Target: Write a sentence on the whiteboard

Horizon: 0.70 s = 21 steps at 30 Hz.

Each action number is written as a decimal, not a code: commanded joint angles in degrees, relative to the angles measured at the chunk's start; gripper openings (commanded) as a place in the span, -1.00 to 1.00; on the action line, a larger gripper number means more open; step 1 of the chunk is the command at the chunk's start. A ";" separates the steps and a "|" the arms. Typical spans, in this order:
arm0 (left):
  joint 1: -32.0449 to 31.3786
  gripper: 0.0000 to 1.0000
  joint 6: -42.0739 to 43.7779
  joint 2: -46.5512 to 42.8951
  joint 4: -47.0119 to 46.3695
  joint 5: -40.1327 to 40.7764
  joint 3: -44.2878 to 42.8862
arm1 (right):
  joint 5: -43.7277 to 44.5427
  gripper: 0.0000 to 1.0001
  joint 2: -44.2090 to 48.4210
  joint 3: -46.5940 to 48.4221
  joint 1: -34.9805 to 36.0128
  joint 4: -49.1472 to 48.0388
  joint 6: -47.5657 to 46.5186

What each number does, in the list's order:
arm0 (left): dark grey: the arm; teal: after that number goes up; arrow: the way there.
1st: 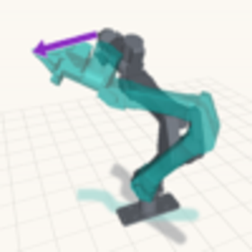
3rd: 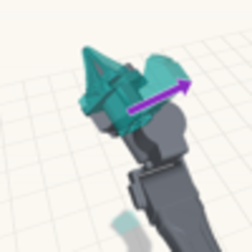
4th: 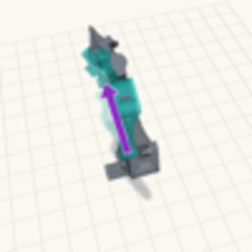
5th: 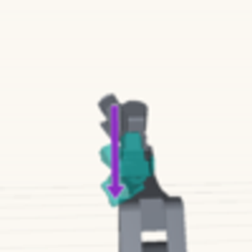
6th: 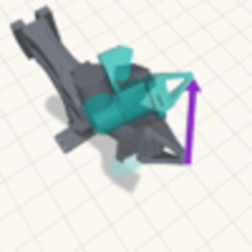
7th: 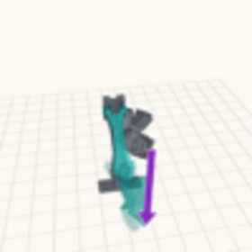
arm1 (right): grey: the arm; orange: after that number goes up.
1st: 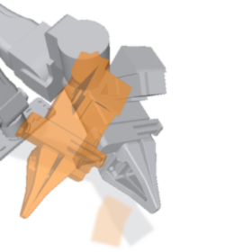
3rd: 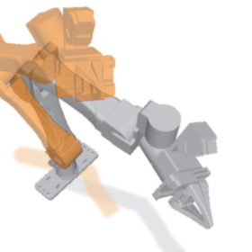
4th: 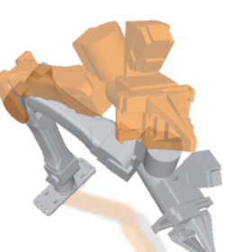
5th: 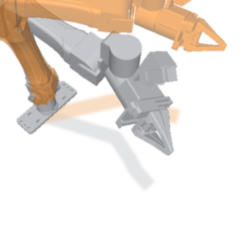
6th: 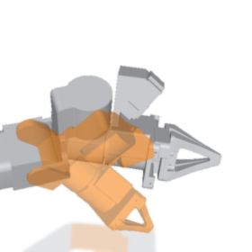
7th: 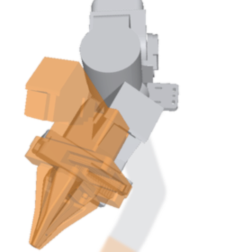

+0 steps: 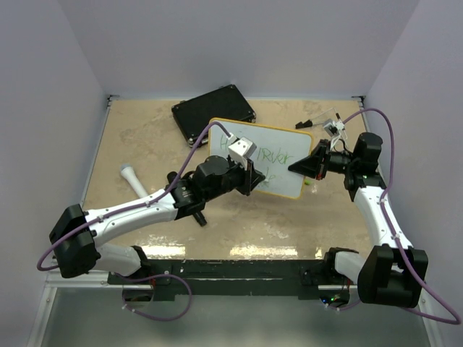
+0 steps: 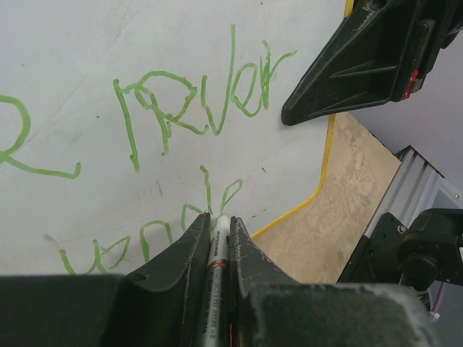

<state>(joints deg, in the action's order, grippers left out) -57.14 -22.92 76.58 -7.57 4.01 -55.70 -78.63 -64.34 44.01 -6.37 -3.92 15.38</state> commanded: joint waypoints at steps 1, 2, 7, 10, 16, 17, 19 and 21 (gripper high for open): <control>0.10 -1.00 1.30 0.85 -0.33 -2.25 -0.72 | -4.07 -1.00 2.55 0.64 0.13 -2.84 1.06; 0.10 -1.00 1.30 1.20 -0.42 -2.60 -0.98 | -4.07 -1.00 2.55 0.64 0.13 -2.84 0.97; 0.10 -1.00 1.30 3.05 -0.86 -3.66 -2.39 | -4.07 -1.00 2.72 0.64 0.04 -2.84 0.97; 0.02 -1.00 1.21 3.05 -1.65 -3.66 -2.92 | -4.07 -1.00 2.55 0.55 0.04 -2.84 0.97; 0.10 -1.00 -0.28 0.77 -5.60 -8.92 -2.31 | -4.16 -1.00 2.55 0.46 0.04 -2.93 0.97; 0.10 -1.00 -0.55 0.51 -5.87 -9.28 -2.22 | -4.16 -1.00 2.55 0.46 0.04 -3.02 0.97; 0.02 -1.00 -0.90 -0.11 -6.66 -9.46 -2.30 | -4.16 -1.00 2.64 0.46 0.04 -3.02 1.06; 0.10 -1.00 -0.90 -0.20 -6.84 -9.29 -2.57 | -4.16 -1.00 2.55 0.46 0.04 -3.02 0.97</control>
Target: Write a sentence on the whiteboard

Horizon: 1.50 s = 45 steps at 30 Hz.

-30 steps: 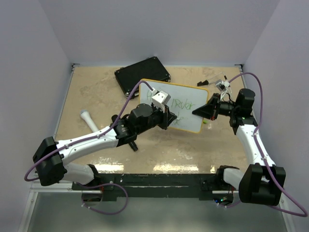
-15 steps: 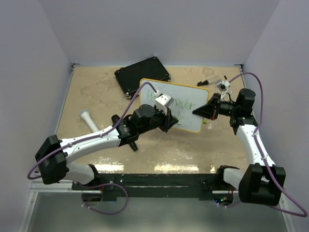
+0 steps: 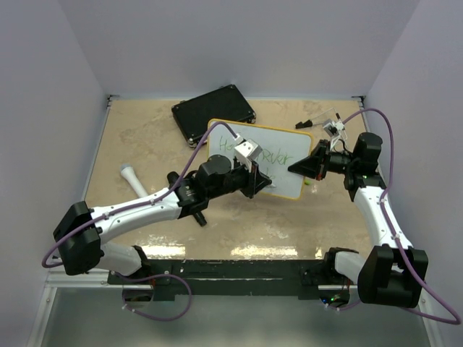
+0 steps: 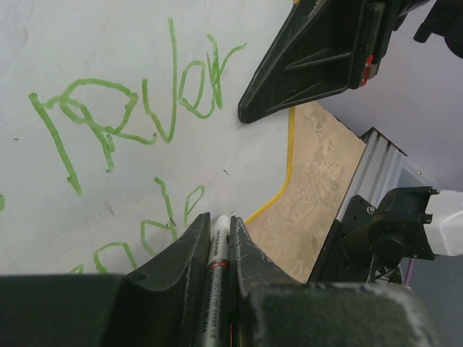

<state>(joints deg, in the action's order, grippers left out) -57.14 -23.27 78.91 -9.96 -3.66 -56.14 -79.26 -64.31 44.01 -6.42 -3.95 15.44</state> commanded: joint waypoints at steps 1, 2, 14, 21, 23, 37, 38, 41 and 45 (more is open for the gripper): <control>0.02 -1.00 -0.55 -2.54 -4.55 -1.18 -2.13 | -3.53 -1.00 2.53 0.46 0.17 -3.00 0.91; 0.10 -1.00 -0.55 -2.45 -4.72 -1.00 -2.13 | -3.53 -1.00 2.61 0.55 0.09 -3.00 0.99; 0.10 -1.00 -0.02 -0.87 -6.21 2.69 -4.33 | -3.53 -1.00 2.53 0.55 0.17 -3.00 0.99; 0.10 -1.00 0.59 0.54 -4.90 3.57 -5.30 | -3.53 -1.00 2.35 0.55 0.09 -3.00 0.91; 0.02 -1.00 0.59 0.71 -4.81 3.57 -5.12 | -3.53 -1.00 2.26 0.55 0.17 -3.00 0.91; 0.10 -1.00 0.94 1.86 -1.47 4.98 -4.68 | -3.53 -1.00 2.35 0.46 0.09 -3.09 0.91; 0.10 -1.00 0.86 2.03 -1.21 4.98 -4.59 | -3.53 -1.00 2.26 0.46 0.09 -3.09 0.91; 0.10 -1.00 0.68 2.03 -0.42 4.72 -4.33 | -3.53 -1.00 2.26 0.46 0.09 -3.09 0.99; 0.02 -1.00 0.24 2.30 0.46 3.93 -3.98 | -3.53 -1.00 2.26 0.46 0.09 -3.09 0.91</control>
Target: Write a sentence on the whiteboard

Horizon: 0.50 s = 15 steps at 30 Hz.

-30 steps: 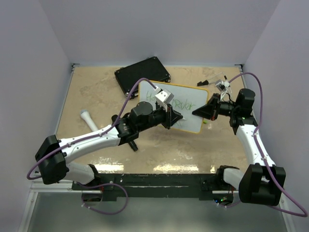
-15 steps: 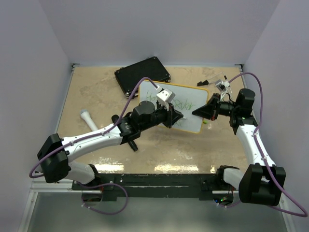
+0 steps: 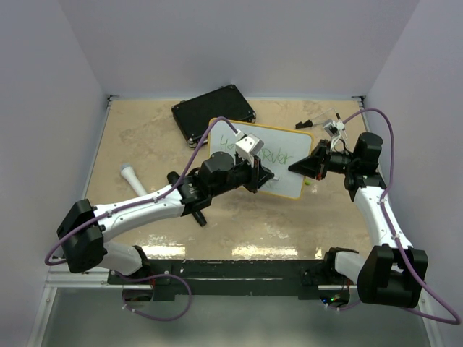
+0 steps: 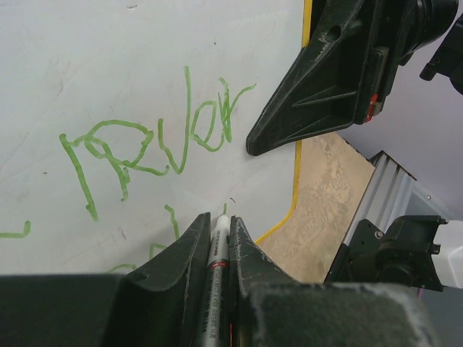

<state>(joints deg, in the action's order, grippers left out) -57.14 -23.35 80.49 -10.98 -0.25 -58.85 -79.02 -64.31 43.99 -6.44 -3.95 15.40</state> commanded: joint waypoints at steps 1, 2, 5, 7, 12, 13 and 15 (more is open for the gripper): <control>0.10 -1.00 0.24 0.90 1.84 -0.01 -1.27 | -3.77 -1.00 2.26 0.49 0.11 -3.09 0.95; 0.10 -1.00 0.15 1.16 2.10 -0.80 -1.18 | -3.77 -1.00 2.26 0.49 0.11 -3.09 0.95; 0.02 -1.00 -0.29 1.08 2.37 -1.24 -0.48 | -3.77 -1.00 2.35 0.49 0.11 -3.09 0.95; 0.10 -1.00 -0.46 0.99 2.28 -1.42 -0.13 | -3.77 -1.00 2.35 0.49 0.11 -3.09 1.04; 0.10 -1.00 -0.82 0.99 2.28 -1.86 0.49 | -3.68 -1.00 2.35 0.49 0.11 -3.09 1.04; 0.10 -1.00 -0.82 1.07 2.28 -2.03 0.49 | -3.68 -1.00 2.44 0.49 0.02 -3.00 1.04; 0.10 -1.00 -0.90 1.25 2.28 -2.38 0.40 | -3.68 -1.00 2.35 0.49 0.02 -3.00 1.12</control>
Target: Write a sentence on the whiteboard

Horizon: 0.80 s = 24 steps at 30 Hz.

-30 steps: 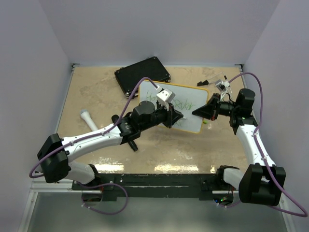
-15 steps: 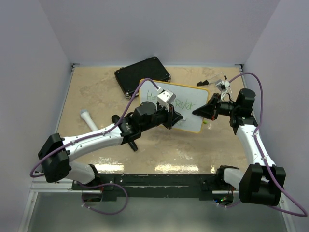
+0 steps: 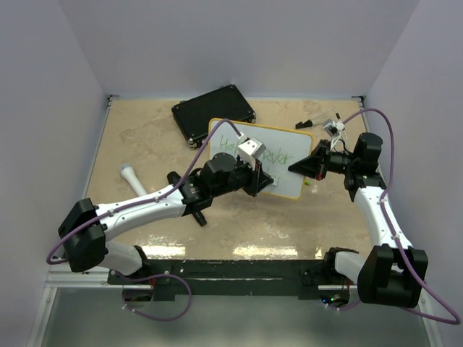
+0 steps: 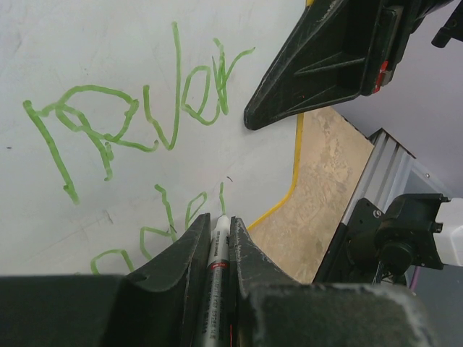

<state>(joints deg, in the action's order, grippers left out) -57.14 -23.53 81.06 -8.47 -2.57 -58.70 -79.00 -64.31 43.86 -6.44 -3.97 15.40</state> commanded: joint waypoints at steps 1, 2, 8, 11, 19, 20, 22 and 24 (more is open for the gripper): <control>0.10 -1.00 -0.73 0.68 -0.14 -0.16 0.08 | -3.70 -1.00 2.35 0.62 0.02 -2.98 1.04; 0.10 -1.00 -0.73 0.86 0.03 -0.33 0.07 | -3.70 -1.00 2.35 0.62 0.11 -2.98 1.04; 0.10 -1.00 -0.82 1.30 0.47 -0.60 0.07 | -3.70 -1.00 2.26 0.62 0.11 -3.06 1.04; 0.02 -1.00 -0.82 1.30 0.47 -0.16 -0.19 | -3.79 -1.00 2.18 0.70 0.11 -3.06 1.04; 0.10 -1.00 -0.29 0.60 0.30 2.39 -2.21 | -3.79 -1.00 2.35 0.70 0.11 -3.06 1.04; 0.10 -1.00 -0.12 0.68 0.38 3.78 -2.47 | -3.79 -1.00 2.26 0.70 0.11 -3.06 1.04; 0.10 -1.00 0.15 0.68 0.30 4.41 -3.09 | -3.79 -1.00 2.26 0.70 0.11 -3.06 1.04; 0.10 -1.00 0.15 0.77 0.30 4.76 -3.44 | -3.88 -1.00 2.35 0.70 0.11 -3.06 1.04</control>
<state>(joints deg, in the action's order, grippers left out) -57.23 -24.45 81.78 -7.66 -2.09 -58.94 -78.63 -64.31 43.75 -6.44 -4.40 15.33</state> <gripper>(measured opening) 0.166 0.058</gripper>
